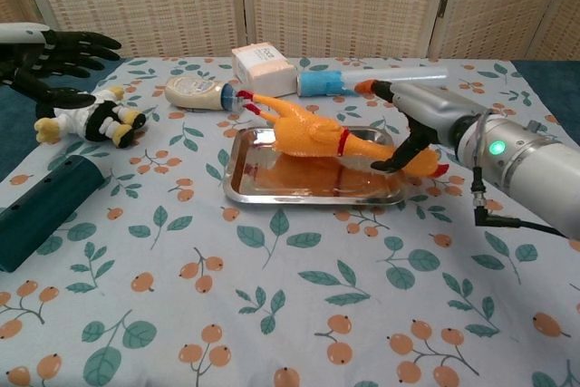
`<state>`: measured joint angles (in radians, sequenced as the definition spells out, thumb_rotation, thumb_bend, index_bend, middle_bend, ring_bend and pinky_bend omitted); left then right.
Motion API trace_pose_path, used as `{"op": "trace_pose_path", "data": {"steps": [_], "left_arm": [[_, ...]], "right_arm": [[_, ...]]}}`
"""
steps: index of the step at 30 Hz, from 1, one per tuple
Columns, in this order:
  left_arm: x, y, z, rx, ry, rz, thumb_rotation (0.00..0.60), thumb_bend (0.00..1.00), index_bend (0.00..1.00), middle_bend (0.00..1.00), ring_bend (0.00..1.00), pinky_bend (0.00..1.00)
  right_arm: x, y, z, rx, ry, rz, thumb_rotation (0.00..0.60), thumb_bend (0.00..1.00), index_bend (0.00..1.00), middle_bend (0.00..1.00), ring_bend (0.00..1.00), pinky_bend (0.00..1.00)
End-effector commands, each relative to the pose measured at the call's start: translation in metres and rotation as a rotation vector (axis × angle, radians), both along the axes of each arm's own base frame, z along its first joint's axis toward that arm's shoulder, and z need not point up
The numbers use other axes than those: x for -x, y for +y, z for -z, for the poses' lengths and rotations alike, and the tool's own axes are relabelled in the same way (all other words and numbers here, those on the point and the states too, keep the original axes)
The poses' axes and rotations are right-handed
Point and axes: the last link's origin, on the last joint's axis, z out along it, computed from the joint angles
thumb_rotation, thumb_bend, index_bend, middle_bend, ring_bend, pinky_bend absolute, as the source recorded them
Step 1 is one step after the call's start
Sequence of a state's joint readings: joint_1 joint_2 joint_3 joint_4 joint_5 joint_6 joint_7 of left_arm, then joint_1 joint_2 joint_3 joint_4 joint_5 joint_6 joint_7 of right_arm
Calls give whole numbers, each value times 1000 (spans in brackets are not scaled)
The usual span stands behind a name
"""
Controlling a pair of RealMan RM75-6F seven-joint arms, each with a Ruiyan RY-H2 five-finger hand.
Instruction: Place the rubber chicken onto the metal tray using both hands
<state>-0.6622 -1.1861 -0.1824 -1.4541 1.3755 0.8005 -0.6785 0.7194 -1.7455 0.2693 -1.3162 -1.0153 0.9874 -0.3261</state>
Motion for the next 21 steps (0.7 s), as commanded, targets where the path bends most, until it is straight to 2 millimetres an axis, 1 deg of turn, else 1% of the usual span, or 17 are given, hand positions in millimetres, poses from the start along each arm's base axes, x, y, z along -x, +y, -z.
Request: {"op": "trace_pose_path", "data": {"steps": [1,3,6,7,9,10,12,13,16,18,20,21], "left_arm": [[3,-5,-6,-15,10,17,600,365,0,0,0,0],[4,-12,-13,-26,36,47,600,364,0,0,0,0],[18,-29,-22,-53,111,80,600,369,0,0,0,0],[25,-37,-27,-74,140,91,600,372,0,0,0,0],[38,-52,-34,-115,180,99,600,379,0,0,0,0],[49,-64,-40,-152,215,100,600,380,0,0,0,0],[65,-83,-45,-191,261,89,600,381,0,0,0,0],[75,-94,-48,-214,293,76,600,381,0,0,0,0],[99,-121,-53,-253,373,32,600,383,0,0,0,0],[110,-133,-53,-291,423,7,600,386,0,0,0,0],[117,-143,-50,-323,496,-3,600,386,0,0,0,0],[114,-146,-50,-337,530,15,600,386,0,0,0,0]], "right_arm": [[4,10,-19,-20,-19,3,600,167,0,0,0,98],[5,19,-33,-29,-48,0,600,160,0,0,0,92],[10,38,-61,-9,-66,-29,600,159,0,0,0,91],[13,46,-72,11,-59,-46,600,159,0,0,0,91],[19,60,-89,53,-40,-70,600,159,0,0,0,88],[24,69,-99,90,-14,-88,600,159,0,0,0,87],[33,84,-112,151,41,-111,600,158,0,0,0,83],[40,95,-119,193,78,-121,600,159,0,0,0,80],[57,124,-130,263,127,-112,600,159,0,0,0,66],[66,140,-134,282,130,-93,600,159,0,0,0,52],[78,156,-139,313,150,-84,600,159,0,0,0,27],[84,163,-140,328,161,-81,600,159,0,0,0,12]]}}
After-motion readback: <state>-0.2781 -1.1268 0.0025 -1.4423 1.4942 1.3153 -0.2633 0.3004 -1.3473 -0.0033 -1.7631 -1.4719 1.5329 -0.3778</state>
